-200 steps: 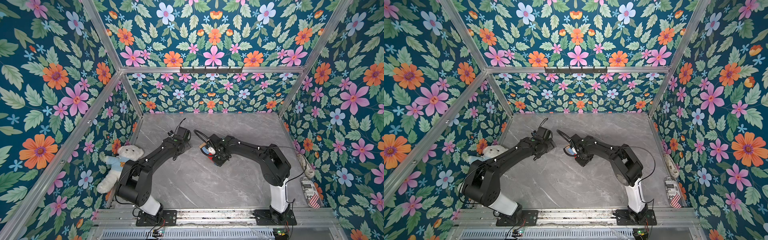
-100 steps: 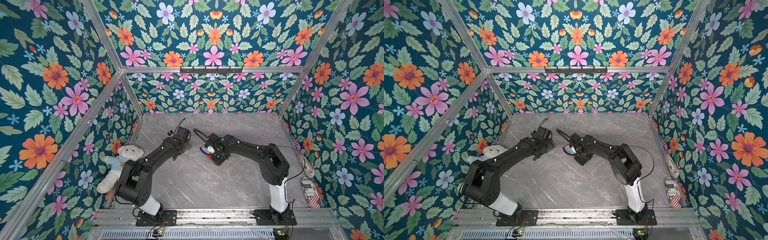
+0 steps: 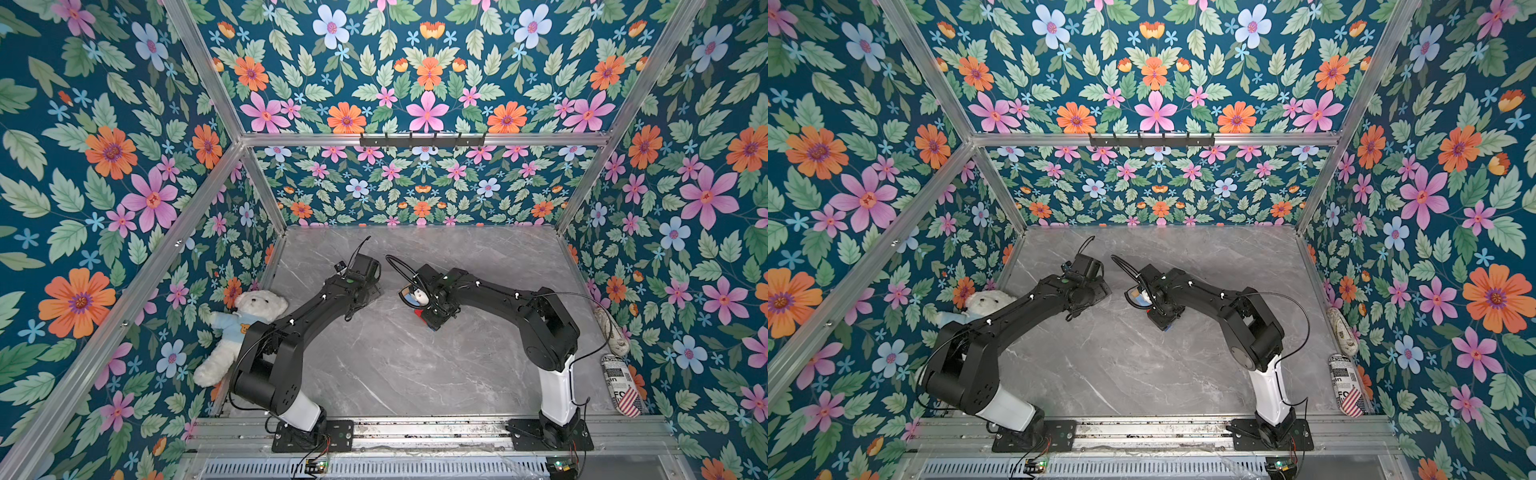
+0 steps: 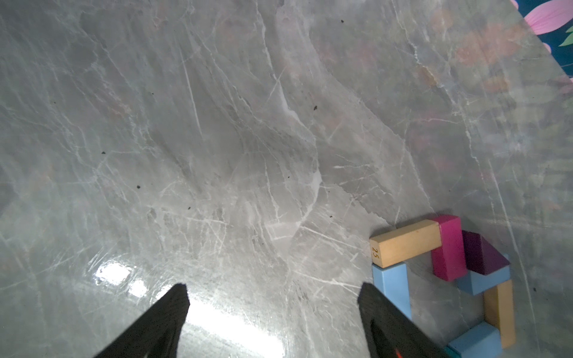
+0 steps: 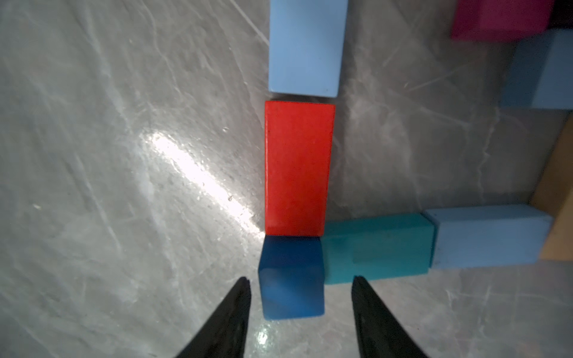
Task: Assemble a heart with building blocks
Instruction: Assemble the building block at the center of the board, then adjust the building block at the center of the board.
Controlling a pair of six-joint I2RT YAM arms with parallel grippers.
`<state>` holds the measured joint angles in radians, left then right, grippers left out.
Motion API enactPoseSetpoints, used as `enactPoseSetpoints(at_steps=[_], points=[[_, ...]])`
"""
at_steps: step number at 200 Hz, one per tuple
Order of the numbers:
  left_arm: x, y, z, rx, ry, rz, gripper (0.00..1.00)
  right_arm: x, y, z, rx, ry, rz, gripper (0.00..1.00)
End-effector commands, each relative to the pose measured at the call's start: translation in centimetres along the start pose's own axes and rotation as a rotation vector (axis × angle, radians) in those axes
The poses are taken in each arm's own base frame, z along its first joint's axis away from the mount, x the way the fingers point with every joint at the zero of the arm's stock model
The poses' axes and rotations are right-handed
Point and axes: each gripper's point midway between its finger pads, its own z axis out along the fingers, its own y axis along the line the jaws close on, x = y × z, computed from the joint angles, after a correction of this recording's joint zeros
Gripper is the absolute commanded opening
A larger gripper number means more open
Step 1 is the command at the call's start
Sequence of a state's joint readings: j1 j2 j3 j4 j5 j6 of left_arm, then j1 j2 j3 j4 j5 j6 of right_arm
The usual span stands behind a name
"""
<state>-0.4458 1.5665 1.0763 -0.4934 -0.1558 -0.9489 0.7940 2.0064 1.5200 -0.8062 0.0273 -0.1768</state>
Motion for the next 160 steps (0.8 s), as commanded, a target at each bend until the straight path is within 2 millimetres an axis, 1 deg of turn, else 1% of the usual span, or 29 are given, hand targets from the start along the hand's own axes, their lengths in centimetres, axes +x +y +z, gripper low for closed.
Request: enactPoseSetpoints(at_steps=[1,14,26,40,49,60,69,82,85,89,98,105,108,116,117,119,120,121,122,123,125,128,129,135,137,146,148,153,160], points=[[-0.3,0.3,-0.3,-0.014,-0.015,0.003,0.90,-1.1,0.3,-1.4,-0.019,-0.055,-0.016,0.58],[-0.4,0.3,-0.4,-0.015,-0.019,0.008,0.89,-1.7,0.3,-2.2,-0.021,-0.077,-0.016,0.59],[-0.7,0.3,-0.5,-0.019,-0.030,0.016,0.89,-2.3,0.2,-3.4,-0.017,-0.110,-0.012,0.60],[-1.5,0.2,-1.0,-0.029,-0.057,0.039,0.90,-3.3,-0.4,-5.2,0.006,-0.169,0.005,0.61],[-2.3,0.1,-1.6,-0.030,-0.089,0.055,0.90,-4.2,-1.2,-6.9,0.020,-0.227,0.038,0.61],[-3.7,-0.2,-2.5,-0.025,-0.137,0.070,0.91,-5.1,-2.8,-9.5,0.031,-0.318,0.100,0.63],[-5.1,-0.3,-3.4,-0.015,-0.181,0.073,0.92,-5.7,-4.7,-11.9,0.044,-0.403,0.172,0.64],[-7.3,-0.4,-4.8,0.012,-0.253,0.061,0.92,-5.7,-7.8,-15.3,0.058,-0.529,0.291,0.66],[-7.8,-0.4,-5.1,0.018,-0.271,0.058,0.92,-5.6,-8.7,-17.0,0.064,-0.581,0.321,0.66],[-8.5,-0.2,-5.6,0.024,-0.297,0.052,0.92,-5.2,-9.7,-18.2,0.070,-0.628,0.363,0.66],[-10.2,0.4,-6.8,0.031,-0.354,0.035,0.93,-4.0,-12.2,-20.4,0.075,-0.729,0.467,0.67],[-11.6,1.5,-7.6,0.020,-0.401,0.011,0.93,-2.8,-13.7,-22.1,0.076,-0.812,0.540,0.68],[-12.2,1.9,-7.9,0.014,-0.424,0.003,0.93,-2.1,-14.7,-23.1,0.084,-0.856,0.580,0.68],[-13.8,3.5,-8.9,-0.015,-0.485,-0.014,0.93,0.3,-16.7,-24.5,0.107,-0.951,0.677,0.71],[-13.9,3.7,-8.9,-0.021,-0.491,-0.012,0.93,0.5,-17.0,-24.4,0.110,-0.956,0.690,0.71],[-14.4,4.2,-9.2,-0.033,-0.510,-0.018,0.93,1.1,-17.3,-25.0,0.115,-0.984,0.710,0.72],[-14.6,4.4,-9.4,-0.040,-0.518,-0.020,0.93,1.5,-17.5,-25.1,0.120,-0.995,0.722,0.75],[-14.8,4.7,-9.5,-0.047,-0.526,-0.022,0.93,1.8,-17.7,-25.3,0.124,-1.005,0.733,0.80],[-15.0,4.9,-9.6,-0.055,-0.535,-0.024,0.93,2.2,-17.9,-25.4,0.129,-1.014,0.744,0.89],[-15.1,5.2,-9.7,-0.063,-0.543,-0.025,0.93,2.6,-18.1,-25.5,0.135,-1.022,0.756,0.94],[-15.5,5.7,-10.0,-0.079,-0.559,-0.030,0.93,3.3,-18.5,-25.7,0.148,-1.040,0.780,0.98],[-16.0,6.4,-10.4,-0.103,-0.583,-0.033,0.93,4.2,-18.9,-26.3,0.164,-1.073,0.806,0.99],[-16.2,6.7,-10.5,-0.111,-0.590,-0.034,0.93,4.6,-19.2,-26.0,0.175,-1.071,0.819,0.99],[-17.1,8.0,-11.1,-0.157,-0.630,-0.034,0.93,6.8,-20.1,-26.6,0.226,-1.119,0.882,1.00],[-17.3,8.5,-11.3,-0.170,-0.643,-0.033,0.93,7.6,-20.4,-26.5,0.244,-1.128,0.901,1.00],[-18.4,10.1,-11.9,-0.224,-0.695,-0.016,0.94,10.6,-21.1,-26.3,0.327,-1.157,0.955,0.99],[-18.5,10.4,-12.0,-0.236,-0.706,-0.011,0.94,11.2,-21.2,-25.9,0.348,-1.153,0.965,0.99],[-18.8,11.4,-12.0,-0.272,-0.726,0.007,0.94,12.6,-21.3,-25.8,0.398,-1.168,0.981,0.99],[-18.7,12.4,-11.6,-0.318,-0.742,0.050,0.94,14.4,-21.3,-24.7,0.455,-1.160,1.008,0.99]])
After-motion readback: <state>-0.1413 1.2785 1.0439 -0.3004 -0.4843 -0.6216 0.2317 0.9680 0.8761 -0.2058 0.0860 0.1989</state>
